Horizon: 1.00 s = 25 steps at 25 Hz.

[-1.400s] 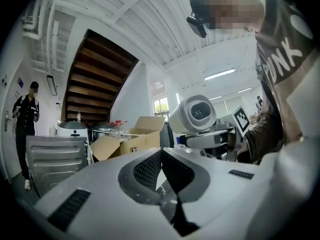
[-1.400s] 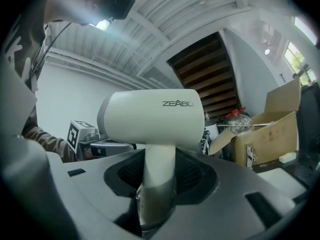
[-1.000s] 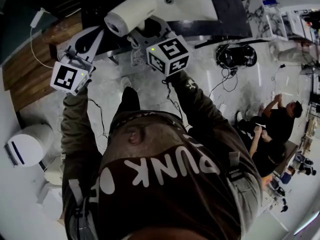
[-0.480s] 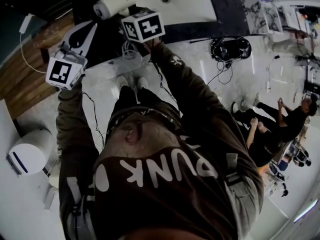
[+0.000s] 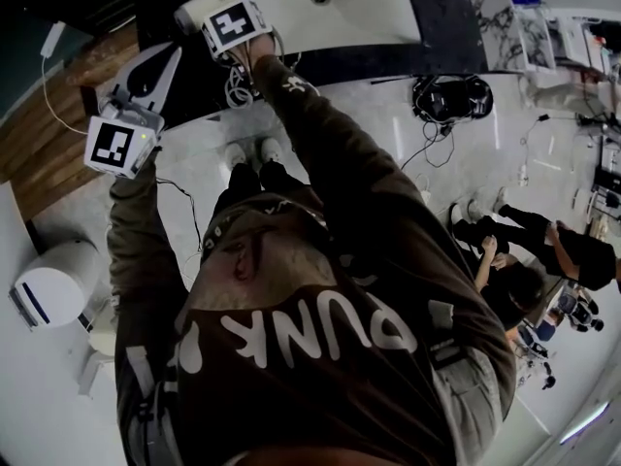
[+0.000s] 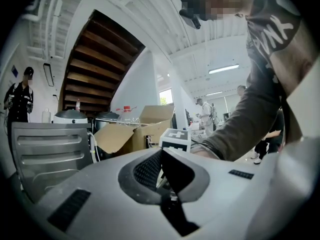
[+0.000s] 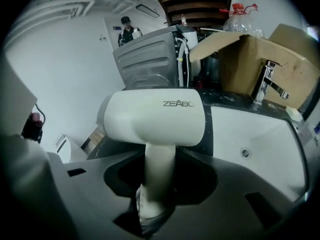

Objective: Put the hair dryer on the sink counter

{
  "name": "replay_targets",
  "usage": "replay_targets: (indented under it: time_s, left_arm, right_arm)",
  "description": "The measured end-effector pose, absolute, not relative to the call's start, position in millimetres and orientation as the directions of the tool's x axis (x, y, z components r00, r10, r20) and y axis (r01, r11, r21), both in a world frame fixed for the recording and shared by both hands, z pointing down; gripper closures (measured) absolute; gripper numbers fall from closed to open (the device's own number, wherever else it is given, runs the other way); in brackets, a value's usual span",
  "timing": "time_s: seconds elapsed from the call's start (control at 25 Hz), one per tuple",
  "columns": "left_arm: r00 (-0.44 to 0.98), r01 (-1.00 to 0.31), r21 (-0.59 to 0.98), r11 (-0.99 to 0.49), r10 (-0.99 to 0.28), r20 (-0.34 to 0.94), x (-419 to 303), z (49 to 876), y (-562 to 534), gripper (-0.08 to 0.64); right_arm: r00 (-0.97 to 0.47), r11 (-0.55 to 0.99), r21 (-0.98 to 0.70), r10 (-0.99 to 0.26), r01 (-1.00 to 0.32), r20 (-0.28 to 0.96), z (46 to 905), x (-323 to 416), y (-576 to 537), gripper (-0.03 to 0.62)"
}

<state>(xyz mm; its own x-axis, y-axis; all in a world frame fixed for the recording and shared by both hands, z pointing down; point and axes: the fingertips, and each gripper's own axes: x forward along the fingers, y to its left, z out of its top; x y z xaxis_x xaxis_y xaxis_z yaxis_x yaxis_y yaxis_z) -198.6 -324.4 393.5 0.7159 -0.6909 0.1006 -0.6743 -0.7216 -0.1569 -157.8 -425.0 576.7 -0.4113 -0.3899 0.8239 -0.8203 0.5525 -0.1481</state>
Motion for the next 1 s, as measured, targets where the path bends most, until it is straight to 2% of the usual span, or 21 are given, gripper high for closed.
replay_targets:
  time_s: [0.76,1.0]
  left_arm:
    - [0.703,-0.684,-0.154,-0.713,-0.701,0.118,-180.0,395.7,-325.1,0.566]
    - [0.698,-0.691,-0.149,-0.707,-0.706,0.116,-180.5,394.2,-326.4,0.566]
  right_arm:
    - [-0.394,0.496,-0.227,-0.263,-0.838,0.881,625.3,-168.6,-437.7,0.427]
    - [-0.376,0.486,-0.211,-0.27,-0.848,0.887,618.9,-164.9,-438.1,0.422]
